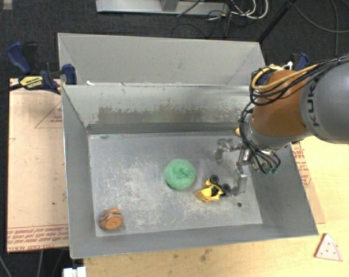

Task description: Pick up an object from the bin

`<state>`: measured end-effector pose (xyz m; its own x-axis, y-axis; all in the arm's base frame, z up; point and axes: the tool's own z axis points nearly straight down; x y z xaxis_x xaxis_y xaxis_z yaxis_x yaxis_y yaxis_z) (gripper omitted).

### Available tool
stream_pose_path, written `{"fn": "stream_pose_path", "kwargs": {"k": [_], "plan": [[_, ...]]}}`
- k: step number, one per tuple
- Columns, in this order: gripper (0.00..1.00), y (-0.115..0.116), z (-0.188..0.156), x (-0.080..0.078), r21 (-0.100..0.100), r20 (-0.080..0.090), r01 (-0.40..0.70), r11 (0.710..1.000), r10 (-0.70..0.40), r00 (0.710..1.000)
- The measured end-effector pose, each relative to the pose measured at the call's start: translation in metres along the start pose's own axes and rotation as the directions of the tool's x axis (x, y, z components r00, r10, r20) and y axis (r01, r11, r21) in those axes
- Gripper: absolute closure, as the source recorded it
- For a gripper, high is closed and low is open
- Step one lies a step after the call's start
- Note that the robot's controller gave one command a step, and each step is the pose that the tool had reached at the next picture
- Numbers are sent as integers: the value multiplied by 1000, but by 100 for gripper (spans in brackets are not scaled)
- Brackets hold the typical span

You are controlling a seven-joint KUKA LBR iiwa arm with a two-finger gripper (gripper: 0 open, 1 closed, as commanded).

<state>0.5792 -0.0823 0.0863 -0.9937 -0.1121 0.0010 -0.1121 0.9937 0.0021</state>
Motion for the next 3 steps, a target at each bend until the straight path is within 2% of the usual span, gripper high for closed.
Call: {"fn": "stream_pose_path", "kwargs": {"k": [1,2,3], "plan": [[100,27,16,15,2,4,20,1000,-20,1000],[0,27,16,15,2,4,21,1000,-21,1000],[0,27,16,15,2,4,21,1000,-21,1000]]}}
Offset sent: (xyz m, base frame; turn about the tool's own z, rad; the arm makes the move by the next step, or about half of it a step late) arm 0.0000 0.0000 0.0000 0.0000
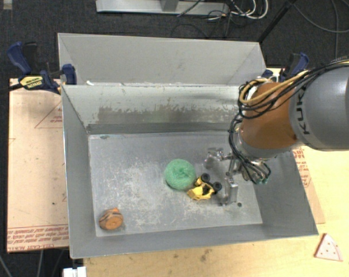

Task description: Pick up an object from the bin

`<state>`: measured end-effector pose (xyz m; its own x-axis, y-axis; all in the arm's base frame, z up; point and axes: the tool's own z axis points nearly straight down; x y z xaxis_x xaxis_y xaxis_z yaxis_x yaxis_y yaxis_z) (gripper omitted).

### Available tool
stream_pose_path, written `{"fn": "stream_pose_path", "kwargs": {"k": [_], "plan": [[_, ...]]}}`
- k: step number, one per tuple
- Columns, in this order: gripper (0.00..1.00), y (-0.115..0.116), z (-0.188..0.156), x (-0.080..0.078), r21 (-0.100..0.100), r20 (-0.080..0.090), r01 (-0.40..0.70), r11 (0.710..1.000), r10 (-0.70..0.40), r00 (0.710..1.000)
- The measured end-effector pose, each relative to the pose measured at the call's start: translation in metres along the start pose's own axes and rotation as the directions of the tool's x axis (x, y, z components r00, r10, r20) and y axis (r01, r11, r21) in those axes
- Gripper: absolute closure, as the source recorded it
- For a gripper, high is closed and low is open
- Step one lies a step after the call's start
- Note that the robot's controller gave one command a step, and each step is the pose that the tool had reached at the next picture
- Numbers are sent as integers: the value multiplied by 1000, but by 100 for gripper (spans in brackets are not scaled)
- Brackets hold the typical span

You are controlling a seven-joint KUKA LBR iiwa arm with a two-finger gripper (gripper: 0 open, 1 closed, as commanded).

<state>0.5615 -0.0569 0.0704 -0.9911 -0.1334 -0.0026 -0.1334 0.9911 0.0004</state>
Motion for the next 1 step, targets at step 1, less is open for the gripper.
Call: {"fn": "stream_pose_path", "kwargs": {"k": [1], "plan": [[100,30,0,3,-1,1,96,995,-96,995]]}}
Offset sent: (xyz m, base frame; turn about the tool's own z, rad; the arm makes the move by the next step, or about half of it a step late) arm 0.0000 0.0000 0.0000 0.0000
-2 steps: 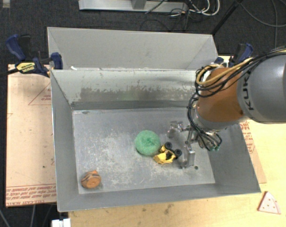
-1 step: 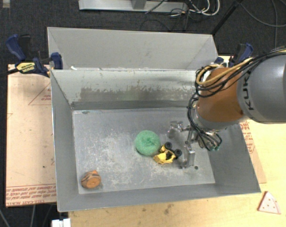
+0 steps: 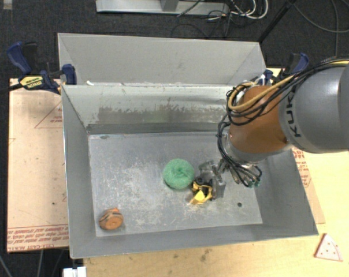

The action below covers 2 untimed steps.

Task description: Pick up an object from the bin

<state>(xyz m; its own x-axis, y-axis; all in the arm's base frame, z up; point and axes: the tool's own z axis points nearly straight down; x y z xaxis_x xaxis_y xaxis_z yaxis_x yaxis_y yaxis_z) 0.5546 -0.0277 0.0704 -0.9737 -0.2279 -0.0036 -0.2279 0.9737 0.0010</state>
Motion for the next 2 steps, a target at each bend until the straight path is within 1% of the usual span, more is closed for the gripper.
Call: {"fn": "stream_pose_path", "kwargs": {"k": [1,2], "plan": [[100,0,0,0,0,0,1,1000,-1,1000],[100,4,0,-19,1,-2,-1,1000,1,1000]]}}
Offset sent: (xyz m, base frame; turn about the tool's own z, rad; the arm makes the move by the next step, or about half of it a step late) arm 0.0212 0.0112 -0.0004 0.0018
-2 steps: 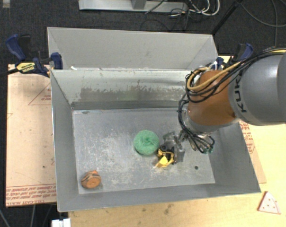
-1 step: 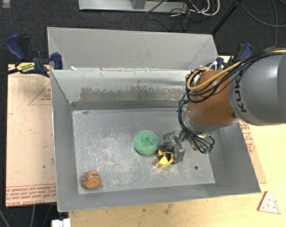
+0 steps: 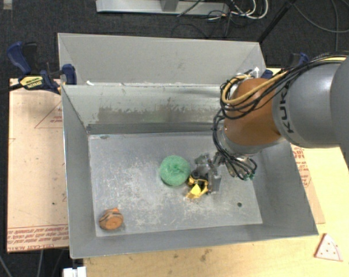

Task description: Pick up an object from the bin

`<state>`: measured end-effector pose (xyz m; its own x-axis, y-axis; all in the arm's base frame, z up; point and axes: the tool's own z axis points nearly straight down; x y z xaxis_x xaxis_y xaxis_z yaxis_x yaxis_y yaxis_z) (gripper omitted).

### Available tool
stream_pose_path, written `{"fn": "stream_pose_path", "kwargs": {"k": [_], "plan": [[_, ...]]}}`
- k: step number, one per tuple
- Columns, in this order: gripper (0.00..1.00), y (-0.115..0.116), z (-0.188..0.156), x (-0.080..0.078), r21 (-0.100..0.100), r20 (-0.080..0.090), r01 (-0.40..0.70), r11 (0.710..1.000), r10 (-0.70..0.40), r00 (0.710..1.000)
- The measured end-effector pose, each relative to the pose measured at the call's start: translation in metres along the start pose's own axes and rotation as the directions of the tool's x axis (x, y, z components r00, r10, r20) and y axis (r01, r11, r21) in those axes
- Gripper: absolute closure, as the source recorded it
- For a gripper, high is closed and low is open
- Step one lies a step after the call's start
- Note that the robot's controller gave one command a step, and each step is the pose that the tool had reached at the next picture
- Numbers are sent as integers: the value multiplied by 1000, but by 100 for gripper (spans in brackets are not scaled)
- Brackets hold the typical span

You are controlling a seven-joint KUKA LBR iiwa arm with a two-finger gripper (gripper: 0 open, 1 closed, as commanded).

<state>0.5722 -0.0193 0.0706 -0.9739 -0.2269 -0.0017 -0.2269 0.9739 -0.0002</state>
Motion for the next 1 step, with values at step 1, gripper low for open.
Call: {"fn": "stream_pose_path", "kwargs": {"k": [1], "plan": [[100,0,0,0,-1,3,4,1000,-4,1000]]}}
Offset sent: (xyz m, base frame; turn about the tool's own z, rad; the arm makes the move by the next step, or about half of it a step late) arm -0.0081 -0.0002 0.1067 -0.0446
